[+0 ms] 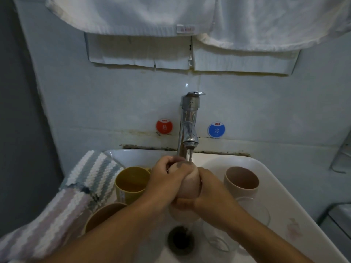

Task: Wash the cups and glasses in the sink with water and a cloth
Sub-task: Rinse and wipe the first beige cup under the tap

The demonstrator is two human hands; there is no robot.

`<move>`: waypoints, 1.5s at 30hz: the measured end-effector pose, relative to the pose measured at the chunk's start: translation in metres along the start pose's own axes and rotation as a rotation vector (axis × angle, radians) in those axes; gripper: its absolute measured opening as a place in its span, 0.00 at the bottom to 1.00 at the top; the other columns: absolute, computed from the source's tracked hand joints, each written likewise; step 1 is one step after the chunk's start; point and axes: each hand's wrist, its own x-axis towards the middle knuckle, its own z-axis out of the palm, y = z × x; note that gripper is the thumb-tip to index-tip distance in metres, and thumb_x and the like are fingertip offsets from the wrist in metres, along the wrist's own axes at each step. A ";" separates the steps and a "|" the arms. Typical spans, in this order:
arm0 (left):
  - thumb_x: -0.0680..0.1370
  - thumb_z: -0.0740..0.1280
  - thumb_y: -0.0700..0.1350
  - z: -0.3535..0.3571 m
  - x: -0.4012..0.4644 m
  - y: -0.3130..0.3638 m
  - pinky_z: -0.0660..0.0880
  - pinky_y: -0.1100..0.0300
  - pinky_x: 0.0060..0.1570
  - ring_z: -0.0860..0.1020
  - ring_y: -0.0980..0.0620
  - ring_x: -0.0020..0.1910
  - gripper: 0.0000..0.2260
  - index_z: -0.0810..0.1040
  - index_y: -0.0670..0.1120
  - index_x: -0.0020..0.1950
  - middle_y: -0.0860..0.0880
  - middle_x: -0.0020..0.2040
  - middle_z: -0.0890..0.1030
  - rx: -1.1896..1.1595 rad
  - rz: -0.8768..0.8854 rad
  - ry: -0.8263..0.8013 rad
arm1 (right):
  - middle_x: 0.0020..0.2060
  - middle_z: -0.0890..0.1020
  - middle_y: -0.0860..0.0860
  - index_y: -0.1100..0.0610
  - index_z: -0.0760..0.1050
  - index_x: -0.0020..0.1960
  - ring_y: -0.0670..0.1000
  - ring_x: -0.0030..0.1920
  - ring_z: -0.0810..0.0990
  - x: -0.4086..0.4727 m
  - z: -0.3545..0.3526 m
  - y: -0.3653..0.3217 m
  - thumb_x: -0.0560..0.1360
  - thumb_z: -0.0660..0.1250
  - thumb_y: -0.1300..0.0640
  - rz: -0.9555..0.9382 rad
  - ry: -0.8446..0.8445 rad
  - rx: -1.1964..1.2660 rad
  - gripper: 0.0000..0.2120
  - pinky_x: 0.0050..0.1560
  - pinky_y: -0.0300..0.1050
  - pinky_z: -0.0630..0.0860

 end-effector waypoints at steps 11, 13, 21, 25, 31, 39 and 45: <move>0.84 0.55 0.51 0.003 0.000 -0.005 0.80 0.55 0.42 0.81 0.49 0.50 0.12 0.78 0.56 0.59 0.48 0.54 0.81 -0.075 -0.033 -0.021 | 0.54 0.79 0.44 0.45 0.71 0.61 0.45 0.50 0.80 0.005 -0.002 0.003 0.61 0.82 0.46 0.052 -0.034 0.034 0.33 0.53 0.46 0.81; 0.83 0.58 0.52 0.004 -0.001 -0.004 0.81 0.54 0.44 0.80 0.48 0.50 0.10 0.76 0.59 0.60 0.49 0.55 0.79 -0.033 -0.014 -0.072 | 0.53 0.80 0.44 0.46 0.72 0.61 0.45 0.49 0.80 0.004 -0.005 0.001 0.62 0.82 0.48 0.061 -0.027 0.068 0.31 0.51 0.45 0.81; 0.77 0.68 0.52 0.001 -0.001 -0.002 0.82 0.49 0.47 0.81 0.45 0.51 0.08 0.79 0.56 0.57 0.48 0.54 0.81 -0.090 -0.049 -0.046 | 0.53 0.76 0.42 0.42 0.67 0.59 0.45 0.50 0.79 -0.001 0.001 0.000 0.60 0.82 0.48 0.025 0.001 0.055 0.34 0.52 0.49 0.82; 0.80 0.66 0.50 0.000 0.002 -0.004 0.81 0.50 0.45 0.82 0.44 0.49 0.07 0.80 0.51 0.54 0.46 0.51 0.83 -0.155 -0.088 -0.032 | 0.55 0.76 0.44 0.44 0.69 0.61 0.47 0.52 0.79 0.000 0.003 0.001 0.59 0.82 0.47 0.046 -0.044 0.060 0.35 0.54 0.50 0.81; 0.82 0.61 0.50 0.002 -0.002 -0.004 0.81 0.46 0.50 0.82 0.45 0.49 0.10 0.80 0.52 0.56 0.46 0.52 0.83 -0.172 -0.078 -0.024 | 0.54 0.80 0.44 0.44 0.72 0.60 0.47 0.51 0.81 0.002 -0.002 -0.002 0.61 0.83 0.51 0.079 -0.059 0.124 0.33 0.55 0.49 0.81; 0.75 0.65 0.60 0.003 -0.009 -0.002 0.78 0.59 0.43 0.77 0.57 0.50 0.18 0.70 0.62 0.64 0.57 0.55 0.76 0.110 0.071 -0.111 | 0.51 0.82 0.44 0.50 0.74 0.63 0.42 0.48 0.81 -0.004 -0.011 -0.005 0.68 0.78 0.59 0.093 -0.080 0.177 0.26 0.43 0.34 0.78; 0.80 0.58 0.60 0.009 -0.001 -0.005 0.74 0.53 0.46 0.78 0.48 0.49 0.19 0.74 0.51 0.64 0.45 0.52 0.79 0.021 -0.093 0.059 | 0.56 0.79 0.50 0.51 0.70 0.68 0.47 0.51 0.79 0.003 -0.015 -0.003 0.78 0.68 0.59 0.184 -0.069 0.205 0.20 0.40 0.35 0.77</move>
